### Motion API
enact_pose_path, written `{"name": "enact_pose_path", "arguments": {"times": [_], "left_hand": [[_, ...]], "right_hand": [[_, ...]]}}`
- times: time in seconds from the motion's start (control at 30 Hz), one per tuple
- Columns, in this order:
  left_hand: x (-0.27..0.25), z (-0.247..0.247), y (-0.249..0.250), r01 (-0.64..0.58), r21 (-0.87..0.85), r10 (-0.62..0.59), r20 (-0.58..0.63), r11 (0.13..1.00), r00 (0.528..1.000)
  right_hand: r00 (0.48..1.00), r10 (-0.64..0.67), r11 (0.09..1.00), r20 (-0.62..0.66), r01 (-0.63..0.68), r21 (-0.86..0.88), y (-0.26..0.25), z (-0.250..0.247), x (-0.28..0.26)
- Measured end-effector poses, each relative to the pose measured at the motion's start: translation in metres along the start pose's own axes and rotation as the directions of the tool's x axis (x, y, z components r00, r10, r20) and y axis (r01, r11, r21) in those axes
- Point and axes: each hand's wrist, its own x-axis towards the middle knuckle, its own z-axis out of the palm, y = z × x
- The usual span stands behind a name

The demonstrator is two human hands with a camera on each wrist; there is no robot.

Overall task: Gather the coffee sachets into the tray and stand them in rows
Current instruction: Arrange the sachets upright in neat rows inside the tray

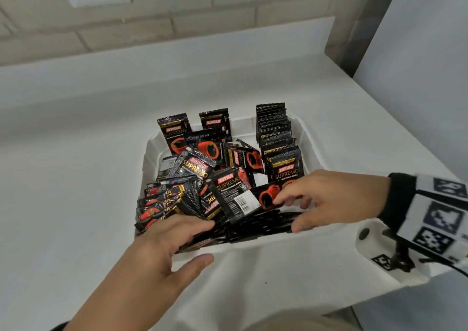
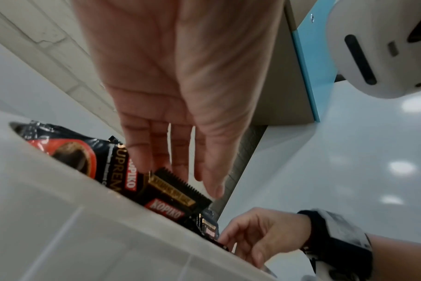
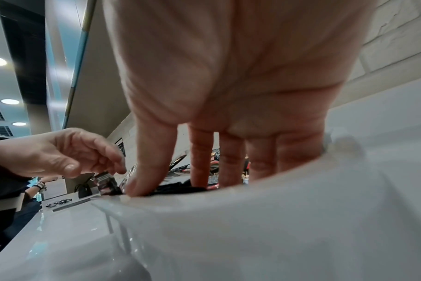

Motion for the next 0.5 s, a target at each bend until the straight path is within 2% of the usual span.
{"name": "enact_pose_path", "arguments": {"times": [0.1, 0.2, 0.27, 0.33, 0.5], "left_hand": [[0.003, 0.002, -0.004, -0.018, 0.04, 0.02, -0.044, 0.999, 0.999], [0.009, -0.003, -0.005, -0.062, 0.098, 0.072, -0.1, 0.993, 0.992], [0.015, -0.01, -0.004, -0.089, 0.151, 0.109, -0.129, 0.985, 0.986], [0.022, -0.019, -0.002, -0.12, 0.2, 0.15, -0.141, 0.972, 0.979], [0.036, -0.038, 0.002, -0.144, 0.264, 0.175, -0.096, 0.954, 0.98]], "right_hand": [[0.996, -0.026, 0.999, -0.085, 0.028, 0.02, -0.001, -0.004, 0.002], [0.964, -0.101, 0.993, -0.246, 0.112, 0.029, -0.007, -0.01, 0.004], [0.946, -0.113, 0.992, -0.303, 0.123, 0.012, -0.014, -0.012, 0.008], [0.947, -0.097, 0.995, -0.306, 0.099, -0.01, -0.019, -0.011, 0.015], [0.987, -0.072, 0.993, -0.146, 0.057, -0.105, -0.021, -0.004, 0.029]]}}
